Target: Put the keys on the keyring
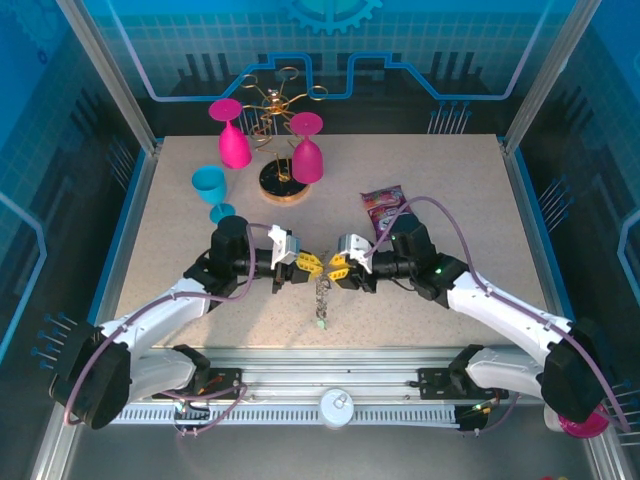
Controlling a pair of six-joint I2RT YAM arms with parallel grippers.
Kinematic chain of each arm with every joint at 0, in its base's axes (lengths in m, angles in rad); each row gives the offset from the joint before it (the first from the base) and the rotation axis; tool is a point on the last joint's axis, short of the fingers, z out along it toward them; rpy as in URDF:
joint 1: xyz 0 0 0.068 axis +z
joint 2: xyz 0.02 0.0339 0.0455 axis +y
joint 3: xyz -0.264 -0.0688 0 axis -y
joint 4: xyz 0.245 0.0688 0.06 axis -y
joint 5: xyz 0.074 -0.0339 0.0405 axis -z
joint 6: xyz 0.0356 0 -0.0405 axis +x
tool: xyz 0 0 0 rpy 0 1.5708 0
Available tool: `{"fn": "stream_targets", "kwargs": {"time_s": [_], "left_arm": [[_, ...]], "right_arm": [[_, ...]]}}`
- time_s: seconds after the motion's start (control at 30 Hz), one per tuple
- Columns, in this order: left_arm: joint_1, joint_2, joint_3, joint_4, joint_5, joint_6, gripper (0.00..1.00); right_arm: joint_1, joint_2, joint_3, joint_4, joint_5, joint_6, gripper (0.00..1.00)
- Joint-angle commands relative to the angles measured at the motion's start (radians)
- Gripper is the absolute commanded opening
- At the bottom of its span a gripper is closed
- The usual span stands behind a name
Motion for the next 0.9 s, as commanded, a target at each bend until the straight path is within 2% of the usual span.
{"fn": "stream_targets", "kwargs": {"time_s": [0.0,0.47,0.53,0.63,0.67,0.7,0.77,0.87], "left_arm": [[-0.01,0.003,-0.006,0.066,0.052,-0.016,0.0],[-0.016,0.011,-0.001,0.071,0.065,-0.018,0.0],[-0.016,0.014,-0.002,0.073,0.067,-0.02,0.0],[-0.018,0.018,0.0,0.072,0.064,-0.022,0.0],[-0.018,0.017,0.001,0.068,0.058,-0.021,0.0],[-0.018,0.015,0.002,0.058,0.048,-0.017,0.02],[-0.018,0.01,0.006,0.034,0.027,-0.006,0.14],[-0.018,0.004,0.027,-0.045,0.012,0.038,0.18]], "right_arm": [[-0.008,-0.026,-0.017,0.103,-0.036,0.028,0.24],[-0.002,-0.004,-0.012,0.141,-0.083,0.048,0.14],[0.0,0.002,-0.008,0.141,-0.084,0.046,0.11],[0.001,0.007,0.003,0.128,-0.09,0.038,0.0],[0.001,0.007,0.008,0.113,-0.09,0.03,0.0],[0.002,0.005,0.013,0.094,-0.089,0.019,0.0],[0.002,0.004,0.028,0.049,-0.085,-0.004,0.0],[0.003,0.01,0.067,-0.054,-0.086,-0.05,0.0]]}}
